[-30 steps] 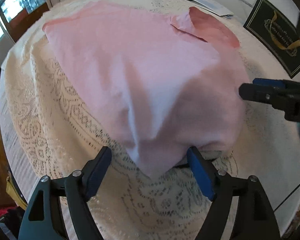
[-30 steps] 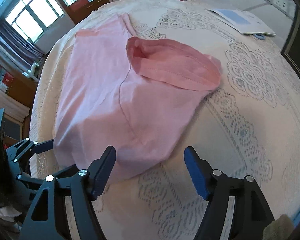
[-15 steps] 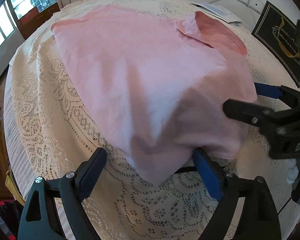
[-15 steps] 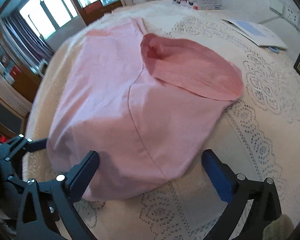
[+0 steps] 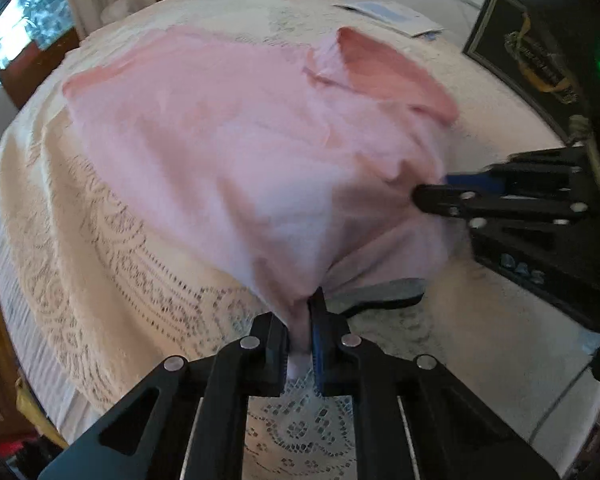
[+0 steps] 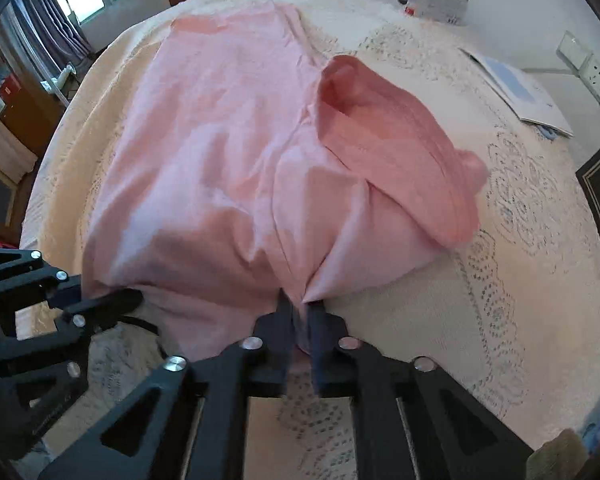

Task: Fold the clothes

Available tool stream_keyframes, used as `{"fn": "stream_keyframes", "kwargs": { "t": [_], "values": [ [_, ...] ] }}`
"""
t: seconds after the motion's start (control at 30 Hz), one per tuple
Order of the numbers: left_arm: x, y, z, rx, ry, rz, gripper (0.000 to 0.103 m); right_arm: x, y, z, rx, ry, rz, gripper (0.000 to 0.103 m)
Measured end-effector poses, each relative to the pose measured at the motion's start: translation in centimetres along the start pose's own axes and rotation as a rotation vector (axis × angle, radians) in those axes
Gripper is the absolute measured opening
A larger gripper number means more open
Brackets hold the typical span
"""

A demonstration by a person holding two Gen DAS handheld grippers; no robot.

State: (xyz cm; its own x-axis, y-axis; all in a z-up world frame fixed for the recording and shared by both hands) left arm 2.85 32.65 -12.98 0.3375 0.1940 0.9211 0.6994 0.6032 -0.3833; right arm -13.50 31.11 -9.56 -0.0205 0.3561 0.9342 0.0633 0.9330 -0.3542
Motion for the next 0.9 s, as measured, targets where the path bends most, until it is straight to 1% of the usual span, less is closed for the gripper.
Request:
{"fn": "stream_keyframes", "kwargs": {
  "t": [0.07,0.17,0.2,0.23,0.27,0.3,0.33,0.37,0.4,0.43,0.5,0.53,0.6,0.67,0.7,0.77,0.8,0.83,0.87,0.9],
  "values": [
    [1.7,-0.7,-1.3,0.008,0.015,0.04,0.008,1.1,-1.1,0.2,-0.036,-0.043,0.021,0.005],
    [3.9,-1.7,-3.3,0.032,0.051,0.076,0.008,3.9,-3.3,0.5,-0.075,-0.081,0.095,0.005],
    [4.3,-2.7,-4.5,0.042,0.065,0.081,0.008,5.0,-4.6,0.7,-0.092,-0.097,0.126,0.005],
    [4.8,-4.1,-5.7,0.052,0.081,0.087,0.008,5.6,-5.2,0.8,-0.103,-0.11,0.142,0.005],
    [5.2,-5.5,-6.9,0.061,0.098,0.092,0.008,6.2,-6.7,0.8,-0.114,-0.127,0.159,0.005],
    [4.6,-7.9,-7.2,0.066,0.11,0.095,0.008,6.6,-7.9,0.7,-0.112,-0.127,0.174,0.005],
    [4.5,-9.5,-8.2,0.072,0.116,0.103,0.008,6.5,-9.8,0.3,-0.108,-0.128,0.184,0.005],
    [6.2,-9.2,-10.2,0.075,0.116,0.112,0.008,6.4,-11.8,-0.1,-0.104,-0.13,0.193,0.005],
    [6.7,-10.0,-11.7,0.079,0.12,0.125,0.008,6.3,-13.7,-0.5,-0.099,-0.131,0.203,0.005],
    [6.7,-11.2,-13.1,0.087,0.127,0.131,0.008,6.3,-14.6,-0.9,-0.093,-0.13,0.209,0.005],
    [6.4,-14.4,-16.5,0.102,0.145,0.138,0.008,5.8,-18.8,-1.9,-0.077,-0.124,0.225,0.005],
    [6.0,-15.7,-18.1,0.104,0.153,0.139,0.008,5.5,-20.7,-2.4,-0.073,-0.12,0.231,0.005],
    [4.7,-18.5,-21.4,0.103,0.163,0.13,0.008,3.9,-25.5,-3.4,-0.065,-0.109,0.233,0.005],
    [2.9,-21.0,-24.5,0.113,0.178,0.101,0.008,1.7,-30.1,-4.3,-0.058,-0.104,0.218,0.005],
    [2.2,-22.0,-25.9,0.124,0.179,0.083,0.01,0.5,-32.3,-4.5,-0.055,-0.106,0.204,0.006],
    [-0.3,-24.2,-29.6,0.165,0.171,0.026,0.019,-2.0,-35.2,-4.3,-0.083,-0.135,0.181,0.013],
    [-1.2,-24.8,-30.9,0.176,0.157,0.003,0.026,-3.2,-36.6,-3.7,-0.123,-0.138,0.178,0.019],
    [-2.0,-25.4,-32.1,0.185,0.14,-0.018,0.036,-3.5,-37.4,-2.9,-0.167,-0.139,0.194,0.02],
    [-2.5,-25.7,-33.0,0.183,0.121,-0.021,0.04,-3.8,-38.1,-2.2,-0.212,-0.14,0.211,0.02],
    [-2.6,-26.0,-33.8,0.172,0.105,-0.011,0.042,-3.7,-37.9,-1.4,-0.245,-0.139,0.225,0.023]
  ]
}}
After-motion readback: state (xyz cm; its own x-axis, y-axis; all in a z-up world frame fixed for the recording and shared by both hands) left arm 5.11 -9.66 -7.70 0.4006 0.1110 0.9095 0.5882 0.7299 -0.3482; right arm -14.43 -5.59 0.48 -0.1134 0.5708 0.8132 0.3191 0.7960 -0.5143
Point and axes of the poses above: each gripper's, at about its wrist camera, not at the fingertips, and x roughly against the way its jaws point, z to its right, y to its underside, the point moved 1 cm from there along -x, roughly the way its jaws point, and after that the axes turned 1 degree about x, right-handed, at the moved point
